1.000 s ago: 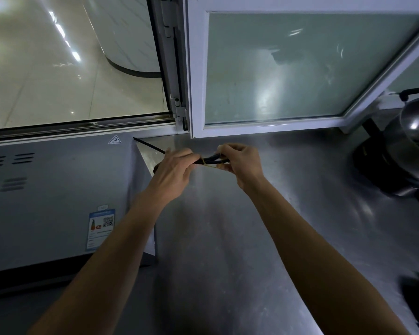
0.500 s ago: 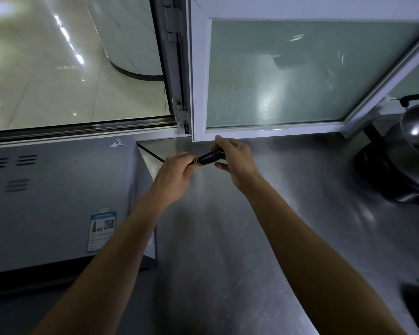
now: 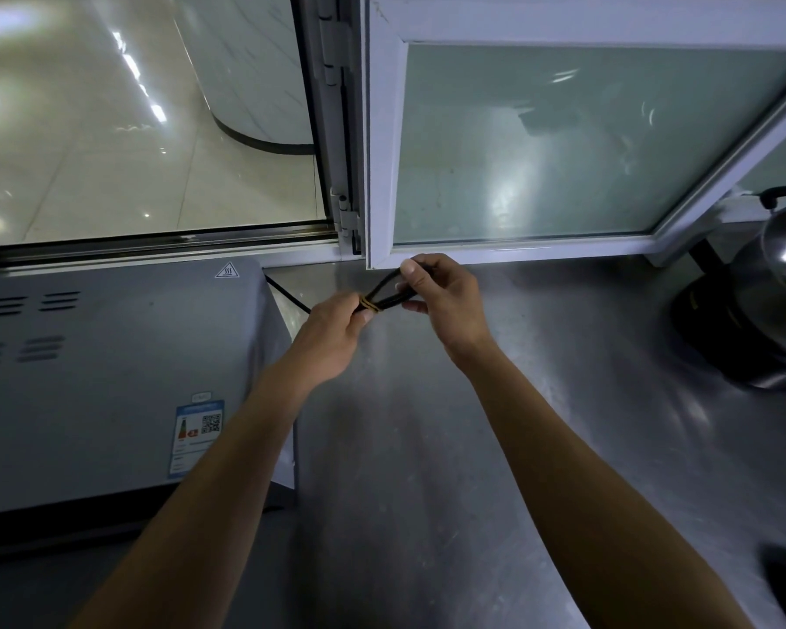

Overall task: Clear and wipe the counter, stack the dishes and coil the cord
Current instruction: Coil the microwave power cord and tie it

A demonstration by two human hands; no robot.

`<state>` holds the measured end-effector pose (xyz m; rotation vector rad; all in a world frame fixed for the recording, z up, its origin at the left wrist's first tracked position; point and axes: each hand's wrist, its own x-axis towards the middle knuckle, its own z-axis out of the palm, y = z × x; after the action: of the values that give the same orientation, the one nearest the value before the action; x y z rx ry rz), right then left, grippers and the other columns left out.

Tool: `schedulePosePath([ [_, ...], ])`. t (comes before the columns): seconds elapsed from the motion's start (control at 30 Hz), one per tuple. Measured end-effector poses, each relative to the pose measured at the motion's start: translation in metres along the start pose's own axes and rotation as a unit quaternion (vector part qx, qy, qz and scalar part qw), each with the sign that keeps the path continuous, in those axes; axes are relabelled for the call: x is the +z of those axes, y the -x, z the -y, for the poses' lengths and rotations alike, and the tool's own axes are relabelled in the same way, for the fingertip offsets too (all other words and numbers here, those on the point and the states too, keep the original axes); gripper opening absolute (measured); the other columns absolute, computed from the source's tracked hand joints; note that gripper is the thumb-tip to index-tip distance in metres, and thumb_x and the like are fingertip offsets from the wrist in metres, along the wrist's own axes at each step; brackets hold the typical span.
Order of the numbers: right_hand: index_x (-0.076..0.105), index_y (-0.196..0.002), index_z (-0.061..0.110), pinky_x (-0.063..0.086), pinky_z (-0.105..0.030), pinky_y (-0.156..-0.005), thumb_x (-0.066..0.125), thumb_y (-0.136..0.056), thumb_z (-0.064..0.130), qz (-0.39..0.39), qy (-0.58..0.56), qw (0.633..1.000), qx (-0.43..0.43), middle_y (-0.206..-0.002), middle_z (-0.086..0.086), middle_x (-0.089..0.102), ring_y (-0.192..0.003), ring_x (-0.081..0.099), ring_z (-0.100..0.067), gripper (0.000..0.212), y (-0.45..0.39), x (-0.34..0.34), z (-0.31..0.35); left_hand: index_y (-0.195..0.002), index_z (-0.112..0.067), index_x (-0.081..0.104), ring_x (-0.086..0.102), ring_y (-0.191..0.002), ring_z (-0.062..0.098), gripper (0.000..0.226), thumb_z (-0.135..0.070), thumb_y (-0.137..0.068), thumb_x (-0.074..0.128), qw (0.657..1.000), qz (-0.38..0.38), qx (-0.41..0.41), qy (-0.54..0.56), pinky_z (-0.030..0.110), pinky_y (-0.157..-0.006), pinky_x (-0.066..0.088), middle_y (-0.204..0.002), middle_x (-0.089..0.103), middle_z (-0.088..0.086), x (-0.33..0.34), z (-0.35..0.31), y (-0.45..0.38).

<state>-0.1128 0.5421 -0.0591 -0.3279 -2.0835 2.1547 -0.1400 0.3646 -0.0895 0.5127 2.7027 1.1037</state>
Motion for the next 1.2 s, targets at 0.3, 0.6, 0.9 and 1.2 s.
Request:
schedulePosePath([
  [0.3,0.068,-0.099,0.005,0.061,-0.035,-0.073,0.069,-0.093,0.028,-0.032,-0.006,0.999,-0.005,-0.088,-0.015,0.071,-0.083,0.071,-0.021,0.024,-0.002,0.003,-0.006,-0.096,-0.017,0.049,0.051,-0.085,0.025,0.033,-0.047,-0.103,0.038,0.998,0.002,-0.014,-0.053,0.037,-0.070,0.034,-0.090,0.049,0.000,0.002,-0.001,0.001],
  [0.6,0.068,-0.095,0.003,0.061,-0.048,-0.080,0.071,-0.091,0.022,-0.034,-0.020,0.999,-0.013,-0.085,-0.011,0.070,-0.083,0.068,-0.022,0.020,0.008,0.000,-0.005,-0.095,-0.008,0.051,0.052,-0.080,0.030,0.030,-0.033,-0.105,0.039,0.997,-0.029,-0.026,-0.069,0.037,-0.068,0.029,-0.088,0.054,0.009,0.002,-0.016,0.004],
  [0.9,0.068,-0.094,-0.001,0.059,-0.050,-0.082,0.069,-0.092,0.015,-0.020,-0.002,0.999,-0.037,-0.087,-0.014,0.069,-0.087,0.068,-0.031,0.017,0.022,-0.016,-0.008,-0.091,-0.005,0.053,0.048,-0.076,0.027,0.024,-0.022,-0.104,0.040,0.994,-0.025,0.013,-0.101,0.035,-0.071,0.028,-0.086,0.052,0.010,0.005,-0.014,0.005],
  [1.2,0.074,-0.103,0.011,0.052,-0.019,-0.082,0.076,-0.087,0.024,0.007,0.143,0.984,-0.109,-0.099,0.002,0.071,-0.094,0.066,-0.006,0.021,0.035,-0.026,-0.019,-0.111,-0.017,0.068,0.057,-0.105,0.024,0.021,-0.024,-0.100,0.052,0.986,-0.097,0.042,-0.126,0.047,-0.104,0.037,-0.110,0.066,0.000,0.019,0.000,-0.003],
])
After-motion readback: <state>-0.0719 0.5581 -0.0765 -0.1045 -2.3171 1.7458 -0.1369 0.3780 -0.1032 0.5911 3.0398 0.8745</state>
